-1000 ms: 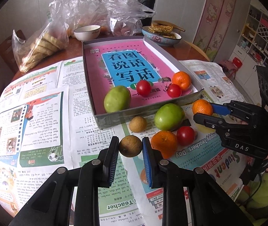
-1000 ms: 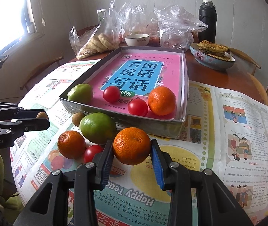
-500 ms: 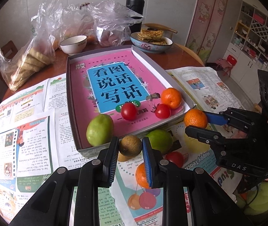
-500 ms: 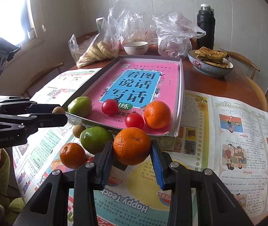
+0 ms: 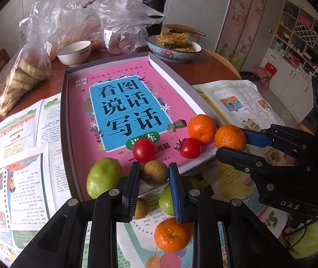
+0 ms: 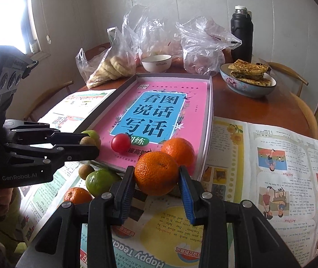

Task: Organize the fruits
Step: 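Lift the kiwi and the mandarin with both tools and carry them over the tray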

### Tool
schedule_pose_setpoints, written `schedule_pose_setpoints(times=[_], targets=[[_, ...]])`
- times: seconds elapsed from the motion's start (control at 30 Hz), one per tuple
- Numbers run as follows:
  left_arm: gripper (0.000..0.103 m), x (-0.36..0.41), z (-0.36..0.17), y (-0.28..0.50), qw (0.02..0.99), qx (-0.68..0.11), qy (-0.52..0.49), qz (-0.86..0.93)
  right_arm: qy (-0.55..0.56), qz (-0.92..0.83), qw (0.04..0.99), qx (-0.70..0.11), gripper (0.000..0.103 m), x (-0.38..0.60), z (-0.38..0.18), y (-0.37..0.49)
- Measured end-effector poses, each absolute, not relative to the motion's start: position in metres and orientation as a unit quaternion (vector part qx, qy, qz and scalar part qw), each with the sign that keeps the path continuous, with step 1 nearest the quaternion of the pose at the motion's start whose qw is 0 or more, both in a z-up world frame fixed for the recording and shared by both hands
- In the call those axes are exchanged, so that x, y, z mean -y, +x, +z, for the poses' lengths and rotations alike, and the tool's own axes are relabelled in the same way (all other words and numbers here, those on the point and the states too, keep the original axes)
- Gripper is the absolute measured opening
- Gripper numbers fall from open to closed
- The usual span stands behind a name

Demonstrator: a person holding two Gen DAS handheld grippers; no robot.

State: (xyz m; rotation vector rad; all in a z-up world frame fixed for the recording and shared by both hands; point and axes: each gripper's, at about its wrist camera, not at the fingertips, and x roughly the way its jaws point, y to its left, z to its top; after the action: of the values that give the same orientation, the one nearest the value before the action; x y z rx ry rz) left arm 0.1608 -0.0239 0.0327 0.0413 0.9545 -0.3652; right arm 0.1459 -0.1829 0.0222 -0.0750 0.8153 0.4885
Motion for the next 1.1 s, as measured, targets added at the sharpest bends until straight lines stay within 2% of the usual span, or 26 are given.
schedule_pose_setpoints(times=[0.43,1.1], targets=[[0.026,0.029,0.021,0.175,0.862,-0.473,0.025,-0.183,-0.041,0.236,0.892,-0.382,0.039,0.172,0.033,0.179],[0.025,0.02,0.01,0.184,0.85,-0.49,0.008,-0.192,-0.062,0.25,0.873,-0.415,0.039,0.141,0.011,0.222]])
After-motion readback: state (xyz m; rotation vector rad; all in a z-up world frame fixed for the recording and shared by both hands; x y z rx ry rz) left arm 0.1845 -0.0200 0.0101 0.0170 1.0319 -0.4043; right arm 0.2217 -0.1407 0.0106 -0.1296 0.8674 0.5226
